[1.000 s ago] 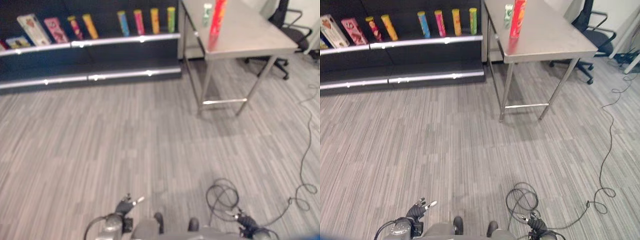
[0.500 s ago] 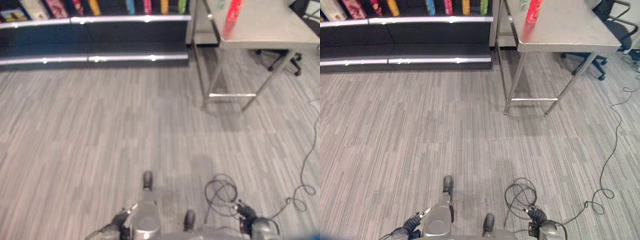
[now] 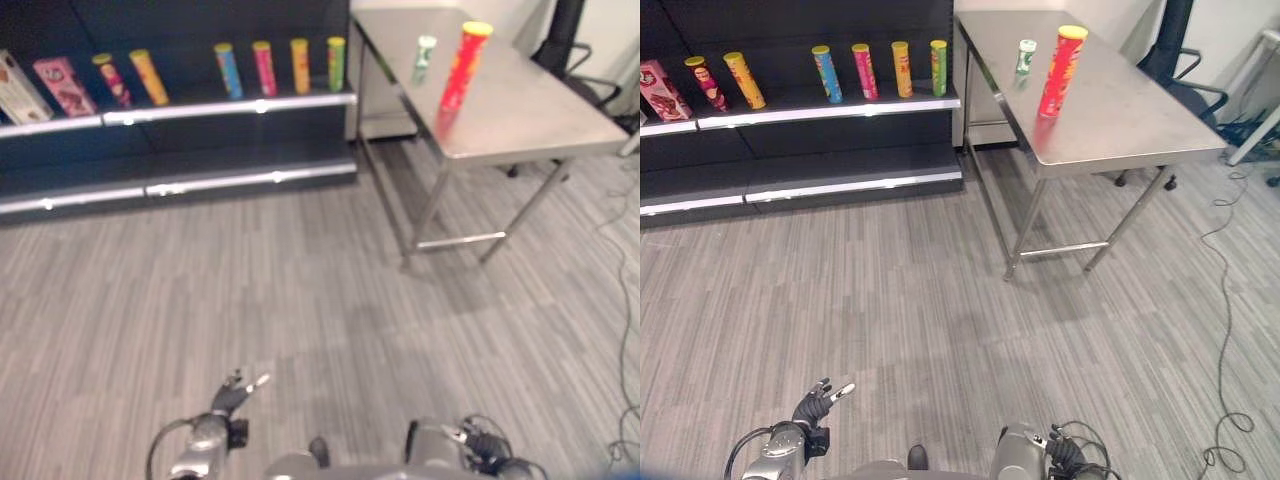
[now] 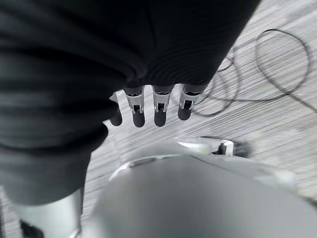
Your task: Put the goods on the table back onto the shelves and tidy them up.
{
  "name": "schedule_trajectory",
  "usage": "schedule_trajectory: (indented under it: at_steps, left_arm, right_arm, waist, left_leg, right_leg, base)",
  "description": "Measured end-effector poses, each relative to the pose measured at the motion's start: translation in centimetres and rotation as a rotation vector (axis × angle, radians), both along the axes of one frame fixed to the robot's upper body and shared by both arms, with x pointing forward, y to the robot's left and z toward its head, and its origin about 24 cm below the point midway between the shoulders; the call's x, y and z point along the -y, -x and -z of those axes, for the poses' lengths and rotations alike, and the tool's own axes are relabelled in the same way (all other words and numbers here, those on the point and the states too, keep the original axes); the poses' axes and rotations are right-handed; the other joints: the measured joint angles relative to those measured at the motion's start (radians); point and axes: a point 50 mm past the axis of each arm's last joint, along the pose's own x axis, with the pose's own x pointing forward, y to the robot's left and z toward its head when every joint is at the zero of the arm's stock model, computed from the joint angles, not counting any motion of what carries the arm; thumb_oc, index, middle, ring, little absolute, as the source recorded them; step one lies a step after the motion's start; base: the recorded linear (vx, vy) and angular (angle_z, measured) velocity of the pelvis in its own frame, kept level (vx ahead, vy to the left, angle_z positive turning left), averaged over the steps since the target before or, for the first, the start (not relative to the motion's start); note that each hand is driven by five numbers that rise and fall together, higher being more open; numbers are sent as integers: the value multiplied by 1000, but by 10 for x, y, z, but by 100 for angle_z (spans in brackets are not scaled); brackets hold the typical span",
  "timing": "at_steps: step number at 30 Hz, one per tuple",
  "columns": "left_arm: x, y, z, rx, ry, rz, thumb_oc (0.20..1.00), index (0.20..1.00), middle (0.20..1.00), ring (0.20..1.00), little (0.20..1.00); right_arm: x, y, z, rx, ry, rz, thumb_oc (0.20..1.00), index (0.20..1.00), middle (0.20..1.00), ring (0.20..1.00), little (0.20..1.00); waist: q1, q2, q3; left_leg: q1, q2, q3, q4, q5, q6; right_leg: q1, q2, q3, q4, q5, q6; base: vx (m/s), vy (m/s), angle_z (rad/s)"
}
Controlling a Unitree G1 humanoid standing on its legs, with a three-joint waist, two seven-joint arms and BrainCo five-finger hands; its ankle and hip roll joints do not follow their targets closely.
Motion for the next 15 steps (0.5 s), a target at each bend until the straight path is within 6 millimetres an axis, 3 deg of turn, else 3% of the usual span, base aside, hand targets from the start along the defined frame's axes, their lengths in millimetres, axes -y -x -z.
schedule_trajectory:
  at_steps: [2,4,5,6,7,9,10,12,13,15]
  left_arm:
    - [1,-3,0,-4,7,-5,1000,1000,1000,1000,1000]
    - [6,-4,1,2,20,-1,1000,1000,1000,1000,1000]
    - [8,-2,1,5,28,8,1000,1000,1000,1000,1000]
    - [22,2,5,3,66,5,1000,1000,1000,1000,1000]
    - [28,3,7,-4,80,23,1000,1000,1000,1000,1000]
    - [33,2,8,-14,86,41,1000,1000,1000,1000,1000]
    - [34,6,10,-25,92,33,1000,1000,1000,1000,1000]
    - [38,3,11,-25,108,37,1000,1000,1000,1000,1000]
    - [38,6,12,-28,110,40,1000,1000,1000,1000,1000]
    - [41,7,12,-26,118,37,1000,1000,1000,1000,1000]
  right_arm:
    - [0,12,3,-38,-2,1,1000,1000,1000,1000,1000]
    - [-1,27,7,-82,-1,-3,1000,1000,1000,1000,1000]
    - [-3,40,10,-126,-5,-2,1000,1000,1000,1000,1000]
    - [6,57,12,-195,20,13,1000,1000,1000,1000,1000]
    - [8,58,12,-204,26,16,1000,1000,1000,1000,1000]
    - [13,45,10,-183,35,20,1000,1000,1000,1000,1000]
    - [15,34,8,-153,41,15,1000,1000,1000,1000,1000]
    - [18,23,4,-109,45,21,1000,1000,1000,1000,1000]
    - [16,20,3,-91,43,10,1000,1000,1000,1000,1000]
    - [14,0,-2,-33,48,-23,1000,1000,1000,1000,1000]
  waist:
    - [-44,-19,5]
    - [-66,-37,3]
    - [-71,-50,3]
    - [-84,-14,-23]
    - [-85,26,-31]
    - [-85,36,-29]
    - [-82,35,-26]
    - [-96,13,-23]
    - [-85,-10,-27]
    - [-61,-11,-27]
  left_leg:
    - [35,-7,-48,1,-27,-28]
    - [84,2,-88,-1,-61,-46]
    - [138,6,-85,-15,-71,-53]
    - [188,88,-117,-22,-157,-83]
    - [196,127,-128,-9,-149,-95]
    - [181,157,-135,47,-99,-128]
    - [171,164,-143,88,-60,-163]
    - [63,169,-160,348,12,-262]
    - [15,161,-151,460,30,-283]
    - [-120,174,-171,701,184,-297]
  right_leg:
    - [3,23,26,-237,63,21]
    - [11,37,56,-279,105,30]
    - [17,42,34,-220,105,7]
    - [21,92,21,-110,154,-32]
    - [25,124,6,-77,146,-44]
    - [41,157,6,-63,126,-107]
    - [63,159,-4,-66,114,-127]
    - [173,156,-46,-160,110,-147]
    - [231,163,-43,-218,129,-186]
    - [311,203,-42,-288,93,-219]
  base:
    - [370,-72,70]
    - [379,-87,93]
    - [788,-208,101]
    - [504,-143,82]
    - [619,-228,69]
    - [403,-220,15]
    - [158,-127,15]
    - [172,-168,39]
    - [244,-237,16]
    - [274,-206,-15]
